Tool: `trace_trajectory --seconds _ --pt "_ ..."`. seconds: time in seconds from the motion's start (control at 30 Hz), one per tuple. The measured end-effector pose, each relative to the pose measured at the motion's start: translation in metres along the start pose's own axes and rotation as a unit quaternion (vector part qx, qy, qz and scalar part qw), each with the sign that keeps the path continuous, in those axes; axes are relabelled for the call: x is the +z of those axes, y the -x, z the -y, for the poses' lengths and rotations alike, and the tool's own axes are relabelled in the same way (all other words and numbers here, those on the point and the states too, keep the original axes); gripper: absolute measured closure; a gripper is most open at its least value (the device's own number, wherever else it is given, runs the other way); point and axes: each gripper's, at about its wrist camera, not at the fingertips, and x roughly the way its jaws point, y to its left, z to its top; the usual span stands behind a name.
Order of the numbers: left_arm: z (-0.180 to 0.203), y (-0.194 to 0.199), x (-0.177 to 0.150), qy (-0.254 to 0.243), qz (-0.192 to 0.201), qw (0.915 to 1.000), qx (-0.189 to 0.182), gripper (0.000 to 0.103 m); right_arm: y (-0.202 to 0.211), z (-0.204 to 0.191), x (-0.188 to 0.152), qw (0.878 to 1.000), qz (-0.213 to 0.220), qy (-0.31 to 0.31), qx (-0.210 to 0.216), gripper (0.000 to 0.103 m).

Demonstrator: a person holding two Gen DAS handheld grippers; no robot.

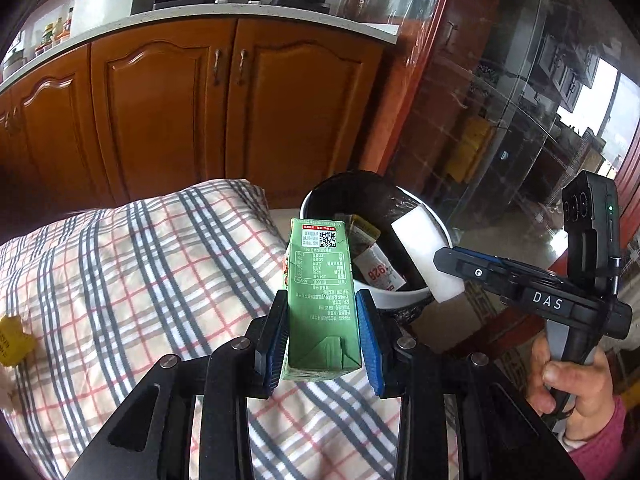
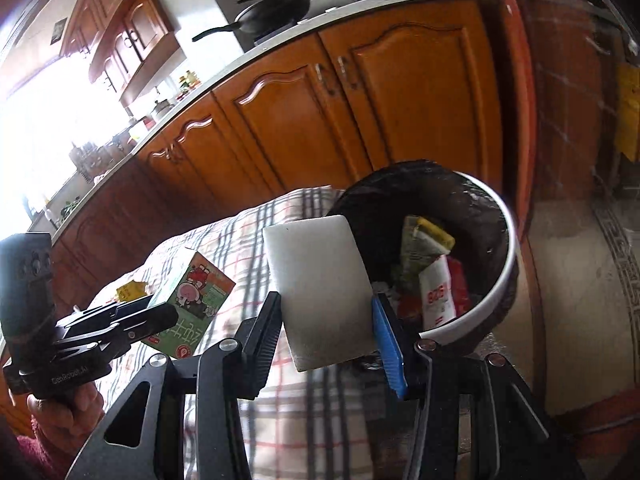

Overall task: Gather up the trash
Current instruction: 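Carry the juice box and foam block over the bin and open both tools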

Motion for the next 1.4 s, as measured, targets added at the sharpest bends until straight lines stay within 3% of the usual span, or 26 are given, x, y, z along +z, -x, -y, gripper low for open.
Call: trace_trajectory --seconds 0.43,0.9,1.03,1.2,1.4 --pt "0.032 -0.072 0.056 -0.032 -0.028 0.9991 -0.004 0.072 -0.008 0.046 0.033 0.999 -0.003 -0.029 -0.037 0.056" --pt "0.048 -0.122 0.082 -0.035 -0.06 0.9976 -0.004 0.071 -0.025 0.066 0.043 0.998 -0.022 -0.039 -0.05 0.055" --pt "0.047 -0.125 0.084 -0.033 -0.064 0.9974 -0.002 0.071 -0.029 0.068 0.047 0.998 -0.025 -0.041 -0.05 0.054" --pt "0.047 -0.124 0.083 -0.025 -0.067 0.9974 -0.01 0.069 -0.034 0.071 0.05 0.997 -0.032 -0.047 -0.046 0.043" --pt "0.034 -0.109 0.075 -0.01 -0.056 0.9983 -0.013 0.067 -0.026 0.071 0.048 0.997 -0.019 -0.055 -0.041 0.043"
